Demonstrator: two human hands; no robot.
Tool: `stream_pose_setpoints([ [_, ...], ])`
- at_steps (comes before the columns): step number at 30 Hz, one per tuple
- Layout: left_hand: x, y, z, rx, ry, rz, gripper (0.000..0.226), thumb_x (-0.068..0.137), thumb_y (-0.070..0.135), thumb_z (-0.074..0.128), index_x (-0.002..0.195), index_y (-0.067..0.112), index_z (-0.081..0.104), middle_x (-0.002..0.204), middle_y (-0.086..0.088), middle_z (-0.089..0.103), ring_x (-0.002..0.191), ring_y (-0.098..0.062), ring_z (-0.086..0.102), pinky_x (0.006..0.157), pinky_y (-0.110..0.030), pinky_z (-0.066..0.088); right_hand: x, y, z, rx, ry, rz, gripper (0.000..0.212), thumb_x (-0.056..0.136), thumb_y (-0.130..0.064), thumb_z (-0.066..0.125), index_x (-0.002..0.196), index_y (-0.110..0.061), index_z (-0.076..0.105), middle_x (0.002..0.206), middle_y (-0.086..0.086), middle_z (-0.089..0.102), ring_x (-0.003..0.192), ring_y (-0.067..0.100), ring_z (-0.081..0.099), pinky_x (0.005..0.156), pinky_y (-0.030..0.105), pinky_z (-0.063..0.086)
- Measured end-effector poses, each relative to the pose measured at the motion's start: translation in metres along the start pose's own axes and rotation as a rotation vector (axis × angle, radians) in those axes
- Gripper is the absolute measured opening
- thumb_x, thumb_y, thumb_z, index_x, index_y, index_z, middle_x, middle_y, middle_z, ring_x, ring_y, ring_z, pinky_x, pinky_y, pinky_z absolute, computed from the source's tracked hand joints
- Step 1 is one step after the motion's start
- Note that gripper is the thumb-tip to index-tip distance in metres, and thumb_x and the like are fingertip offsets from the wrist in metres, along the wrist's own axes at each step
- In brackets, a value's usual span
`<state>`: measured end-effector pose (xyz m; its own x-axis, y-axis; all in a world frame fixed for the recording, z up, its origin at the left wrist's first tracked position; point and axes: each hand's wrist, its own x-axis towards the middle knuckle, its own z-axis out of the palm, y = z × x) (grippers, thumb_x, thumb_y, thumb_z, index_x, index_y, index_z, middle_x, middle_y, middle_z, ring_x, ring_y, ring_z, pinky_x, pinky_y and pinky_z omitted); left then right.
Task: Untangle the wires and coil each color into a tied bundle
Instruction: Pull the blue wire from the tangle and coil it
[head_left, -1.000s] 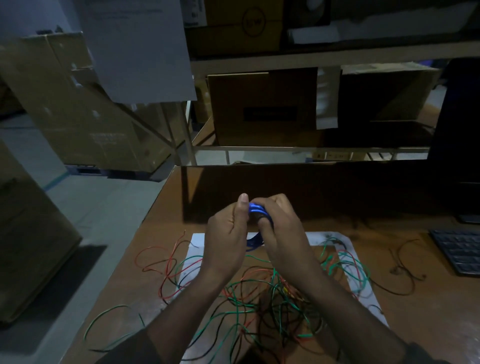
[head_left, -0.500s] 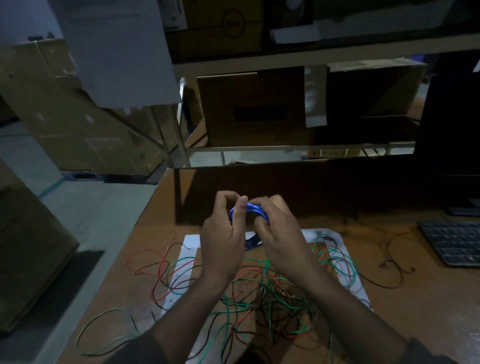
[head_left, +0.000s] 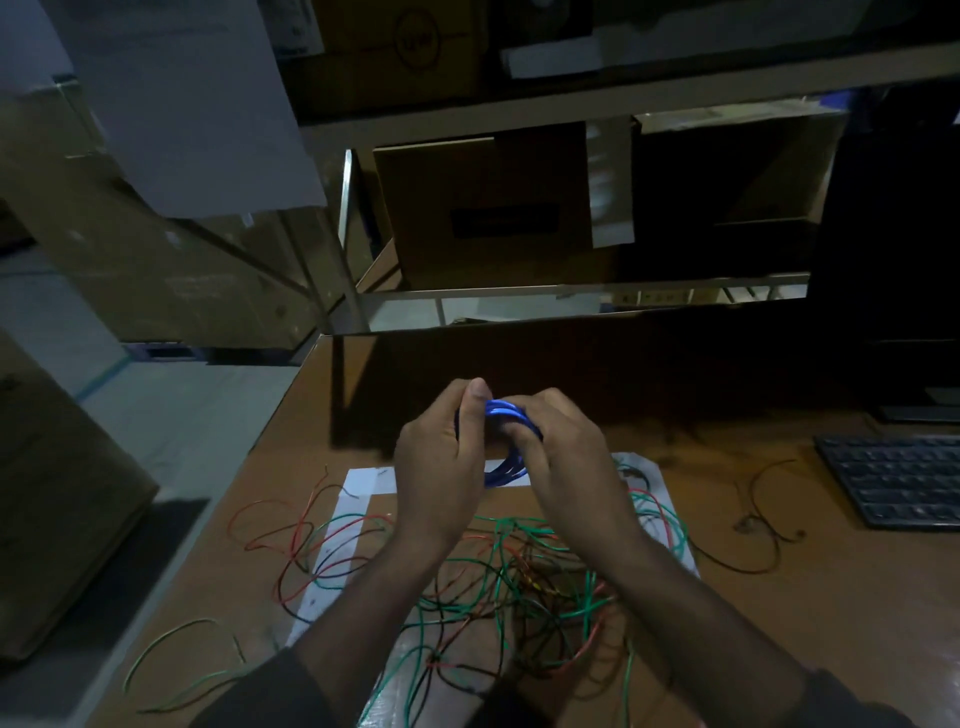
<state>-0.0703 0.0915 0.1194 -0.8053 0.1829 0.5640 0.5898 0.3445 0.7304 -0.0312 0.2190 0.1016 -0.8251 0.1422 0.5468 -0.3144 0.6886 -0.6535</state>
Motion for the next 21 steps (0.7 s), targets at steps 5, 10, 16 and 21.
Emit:
stream_pose_setpoints([
  [5, -0.002, -0.005, 0.015, -0.105, -0.058, -0.114, 0.042, 0.111, 0.034, 0.038, 0.079, 0.020, 0.061, 0.062, 0.007, 0.052, 0.057, -0.007, 0.049, 0.055, -0.023, 0.038, 0.000, 0.020, -0.006, 0.110, 0.010, 0.043, 0.011, 0.100, -0.023, 0.059, 0.110, -0.023, 0.056, 0.100, -0.010, 0.063, 0.091, 0.008, 0.063, 0.076, 0.036, 0.055],
  [10, -0.010, -0.007, 0.031, -0.258, -0.156, -0.385, 0.046, 0.111, 0.040, 0.036, 0.075, 0.018, 0.055, 0.054, 0.006, 0.041, 0.052, -0.010, 0.039, 0.053, -0.028, 0.033, -0.002, 0.044, -0.006, 0.135, 0.009, 0.014, 0.010, 0.102, -0.019, 0.055, 0.107, -0.023, 0.062, 0.096, -0.008, 0.062, 0.084, 0.009, 0.062, 0.072, 0.037, 0.053],
  [16, -0.024, -0.009, 0.038, -0.597, -0.213, -0.684, 0.047, 0.108, 0.047, 0.037, 0.080, 0.014, 0.055, 0.056, 0.005, 0.033, 0.054, -0.011, 0.038, 0.065, -0.032, 0.036, -0.023, 0.049, -0.005, 0.351, -0.032, 0.166, 0.029, 0.108, -0.029, 0.044, 0.127, -0.028, 0.066, 0.098, -0.010, 0.067, 0.083, 0.007, 0.065, 0.073, 0.020, 0.051],
  [21, -0.031, -0.009, 0.042, -0.785, -0.462, -0.699, 0.045, 0.099, 0.056, 0.054, 0.097, 0.011, 0.053, 0.067, 0.004, 0.036, 0.067, -0.011, 0.049, 0.075, -0.026, 0.046, -0.023, 0.064, -0.010, 0.378, -0.049, 0.271, 0.029, 0.110, -0.036, 0.037, 0.115, -0.035, 0.065, 0.088, -0.016, 0.066, 0.072, 0.016, 0.063, 0.065, 0.045, 0.055],
])
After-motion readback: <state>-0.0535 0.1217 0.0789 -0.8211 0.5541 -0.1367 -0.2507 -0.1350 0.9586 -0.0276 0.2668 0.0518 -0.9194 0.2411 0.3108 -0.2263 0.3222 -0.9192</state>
